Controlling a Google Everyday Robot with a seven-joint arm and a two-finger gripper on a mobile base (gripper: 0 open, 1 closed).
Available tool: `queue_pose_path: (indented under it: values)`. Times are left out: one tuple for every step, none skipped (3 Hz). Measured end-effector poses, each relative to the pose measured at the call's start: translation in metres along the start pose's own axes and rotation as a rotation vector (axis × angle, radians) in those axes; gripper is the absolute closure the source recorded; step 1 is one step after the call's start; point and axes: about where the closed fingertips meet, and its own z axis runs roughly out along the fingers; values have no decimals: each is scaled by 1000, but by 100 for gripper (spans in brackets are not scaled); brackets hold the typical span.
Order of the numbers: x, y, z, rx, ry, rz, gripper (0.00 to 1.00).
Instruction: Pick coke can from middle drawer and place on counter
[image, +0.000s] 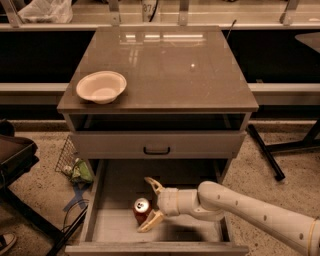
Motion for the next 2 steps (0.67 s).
queue_pose_path:
  values:
    - [11,3,18,-17,16,-13,0]
    - [21,6,29,-41,42,-13,18]
